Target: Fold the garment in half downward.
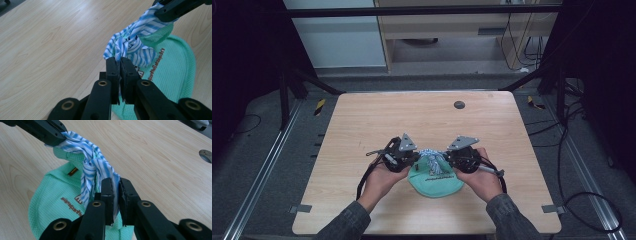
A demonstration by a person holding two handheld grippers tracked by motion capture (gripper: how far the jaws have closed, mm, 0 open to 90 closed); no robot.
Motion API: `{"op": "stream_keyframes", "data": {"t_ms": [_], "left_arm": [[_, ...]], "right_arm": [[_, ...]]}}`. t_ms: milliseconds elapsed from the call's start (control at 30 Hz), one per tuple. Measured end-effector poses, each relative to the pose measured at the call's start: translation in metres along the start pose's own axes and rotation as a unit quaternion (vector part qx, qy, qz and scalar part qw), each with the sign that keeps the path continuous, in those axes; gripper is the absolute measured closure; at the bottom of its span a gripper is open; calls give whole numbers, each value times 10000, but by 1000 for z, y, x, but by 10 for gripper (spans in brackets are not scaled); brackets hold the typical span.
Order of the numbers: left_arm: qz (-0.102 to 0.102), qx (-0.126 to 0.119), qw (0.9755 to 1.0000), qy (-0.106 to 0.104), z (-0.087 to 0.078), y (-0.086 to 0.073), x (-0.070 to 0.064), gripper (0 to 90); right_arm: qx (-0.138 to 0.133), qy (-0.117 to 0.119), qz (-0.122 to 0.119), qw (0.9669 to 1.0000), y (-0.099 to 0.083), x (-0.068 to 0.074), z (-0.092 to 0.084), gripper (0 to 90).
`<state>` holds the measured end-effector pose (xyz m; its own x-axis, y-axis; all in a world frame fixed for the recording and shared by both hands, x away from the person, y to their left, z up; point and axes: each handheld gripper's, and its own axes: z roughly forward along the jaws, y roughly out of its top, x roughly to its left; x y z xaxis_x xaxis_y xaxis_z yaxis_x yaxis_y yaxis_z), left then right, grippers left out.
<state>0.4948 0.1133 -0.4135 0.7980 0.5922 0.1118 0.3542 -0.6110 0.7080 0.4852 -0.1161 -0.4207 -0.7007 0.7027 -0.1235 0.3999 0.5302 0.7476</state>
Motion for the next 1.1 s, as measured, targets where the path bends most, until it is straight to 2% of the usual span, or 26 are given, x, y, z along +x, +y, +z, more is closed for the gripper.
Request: {"op": "stream_keyframes", "data": {"t_ms": [500, 1100], "left_arm": [[8, -3, 9999, -104, -3, -11, -5, 861], [63, 64, 9996, -265, -3, -25, -17, 860]], "right_arm": [[76, 140, -98, 9998, -6, 7, -5, 814], [161, 320, -105, 9993, -24, 14, -7, 813]]}}
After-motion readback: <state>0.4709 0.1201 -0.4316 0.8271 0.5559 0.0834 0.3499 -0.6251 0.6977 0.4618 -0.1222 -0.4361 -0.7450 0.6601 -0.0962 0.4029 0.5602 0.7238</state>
